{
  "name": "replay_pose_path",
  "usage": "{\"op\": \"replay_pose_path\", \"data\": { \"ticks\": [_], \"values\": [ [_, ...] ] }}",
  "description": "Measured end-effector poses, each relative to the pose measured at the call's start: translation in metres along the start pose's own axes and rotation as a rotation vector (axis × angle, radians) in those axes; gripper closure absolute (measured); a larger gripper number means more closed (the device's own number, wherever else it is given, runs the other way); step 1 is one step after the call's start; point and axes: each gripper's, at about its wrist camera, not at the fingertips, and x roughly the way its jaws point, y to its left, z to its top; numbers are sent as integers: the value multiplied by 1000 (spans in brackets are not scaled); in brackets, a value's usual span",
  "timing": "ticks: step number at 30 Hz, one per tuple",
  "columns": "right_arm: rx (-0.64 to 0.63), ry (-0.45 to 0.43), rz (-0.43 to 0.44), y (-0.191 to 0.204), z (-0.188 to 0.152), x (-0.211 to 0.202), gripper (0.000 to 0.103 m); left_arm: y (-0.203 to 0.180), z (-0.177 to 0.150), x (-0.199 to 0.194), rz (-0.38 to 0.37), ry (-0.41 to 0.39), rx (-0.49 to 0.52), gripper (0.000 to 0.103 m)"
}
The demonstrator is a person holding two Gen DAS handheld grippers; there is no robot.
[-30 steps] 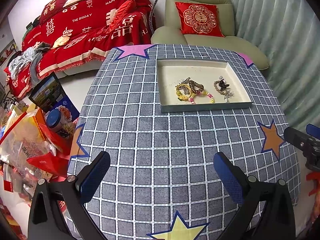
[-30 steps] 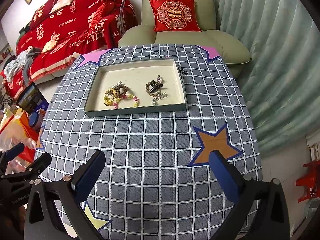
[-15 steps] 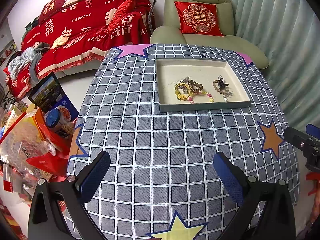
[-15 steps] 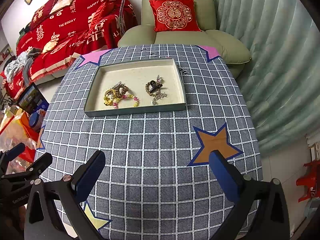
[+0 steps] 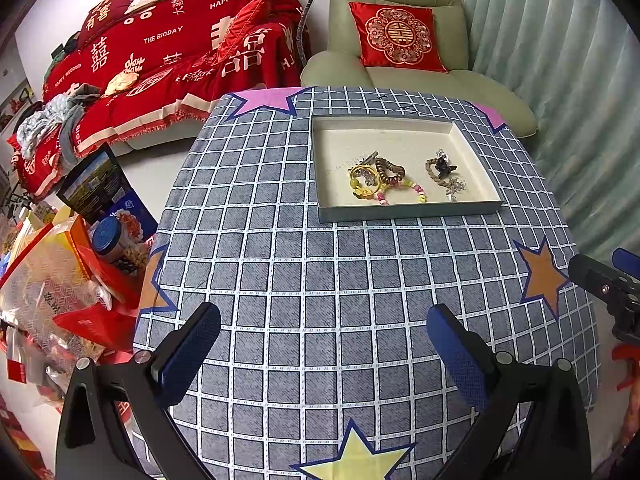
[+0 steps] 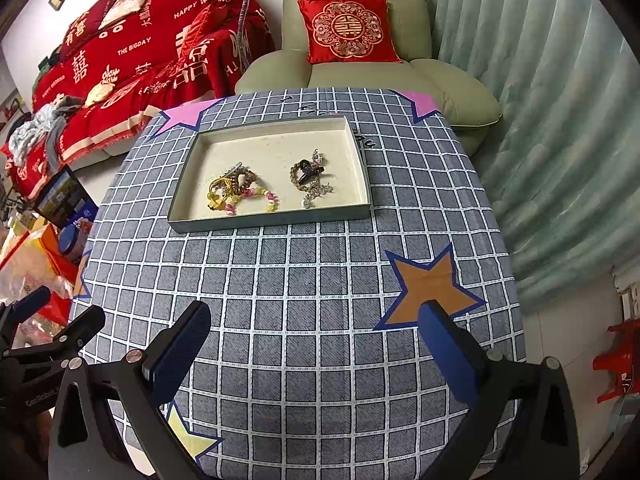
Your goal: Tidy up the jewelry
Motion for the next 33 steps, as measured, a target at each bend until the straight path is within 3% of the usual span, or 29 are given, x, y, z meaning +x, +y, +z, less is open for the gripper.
{"op": "replay_pose_path", "data": {
  "ticks": [33],
  "values": [
    [6, 4, 0, -2, -4, 1, 0, -3, 1, 1, -31, 5, -1, 0]
  ]
}}
